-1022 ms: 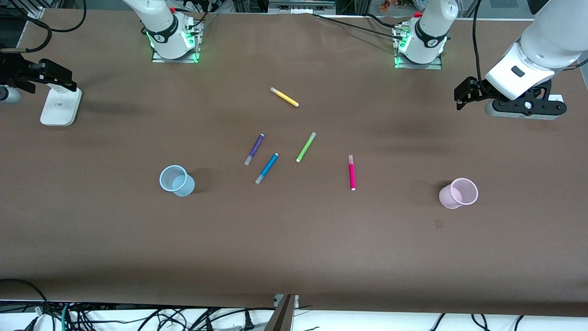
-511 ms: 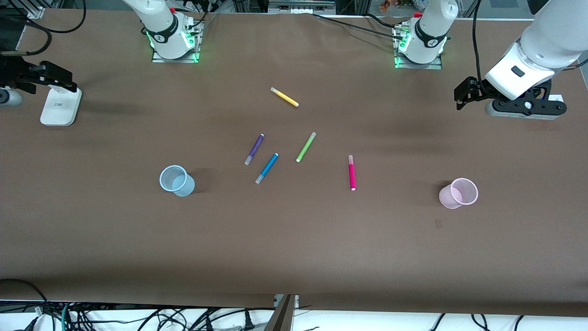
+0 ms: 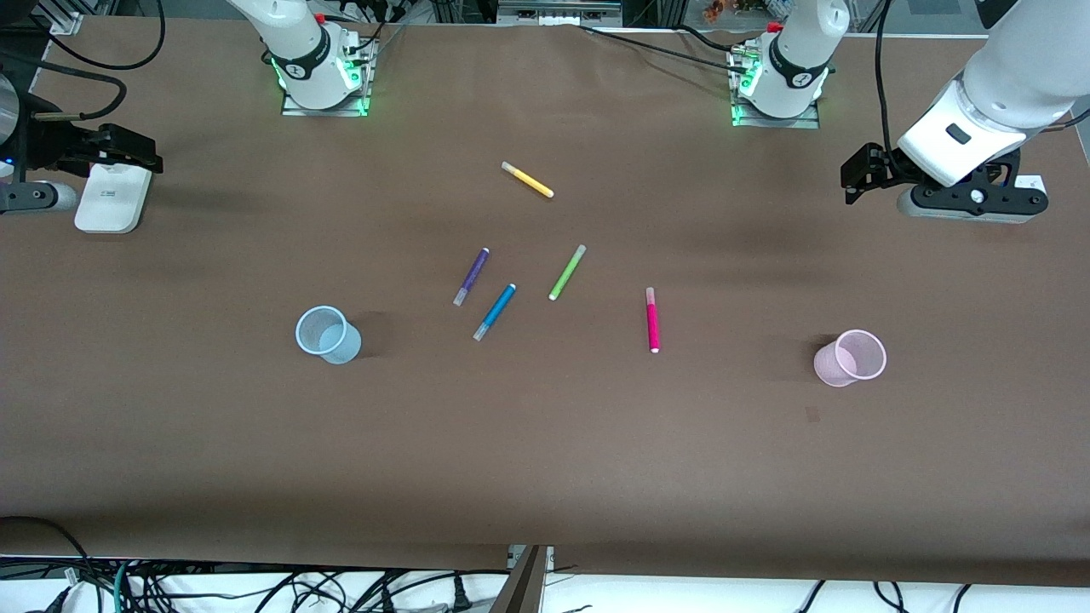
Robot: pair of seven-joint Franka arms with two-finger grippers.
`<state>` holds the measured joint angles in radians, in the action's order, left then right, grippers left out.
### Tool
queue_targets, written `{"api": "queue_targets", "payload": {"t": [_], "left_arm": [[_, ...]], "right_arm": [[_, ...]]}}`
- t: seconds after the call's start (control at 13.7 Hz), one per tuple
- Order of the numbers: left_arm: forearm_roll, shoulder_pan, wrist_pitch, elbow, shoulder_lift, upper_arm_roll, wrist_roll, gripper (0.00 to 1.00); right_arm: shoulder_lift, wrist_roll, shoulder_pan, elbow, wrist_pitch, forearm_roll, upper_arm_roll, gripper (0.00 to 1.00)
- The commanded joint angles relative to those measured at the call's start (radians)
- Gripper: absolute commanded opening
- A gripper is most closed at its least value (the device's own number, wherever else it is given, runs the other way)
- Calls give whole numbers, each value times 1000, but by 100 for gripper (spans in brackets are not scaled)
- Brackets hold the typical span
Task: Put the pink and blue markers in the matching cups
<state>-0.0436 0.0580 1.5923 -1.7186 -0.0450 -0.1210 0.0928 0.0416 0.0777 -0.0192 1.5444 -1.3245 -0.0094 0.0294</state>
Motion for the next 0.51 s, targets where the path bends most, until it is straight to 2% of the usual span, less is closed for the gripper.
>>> {"api": "queue_targets", "payload": {"t": [0.0, 0.22, 0.44], "left_arm": [[11, 16, -17, 30, 51, -12, 2, 100], [-1, 22, -17, 25, 114, -58, 13, 100], [7, 23, 23, 25, 161, -89, 119, 100]], "right_arm": [[3, 8, 2, -17, 10, -3, -2, 100], [4, 8, -4, -17, -16, -1, -5, 100], [20, 1, -10, -15, -61, 12, -9, 100]]}}
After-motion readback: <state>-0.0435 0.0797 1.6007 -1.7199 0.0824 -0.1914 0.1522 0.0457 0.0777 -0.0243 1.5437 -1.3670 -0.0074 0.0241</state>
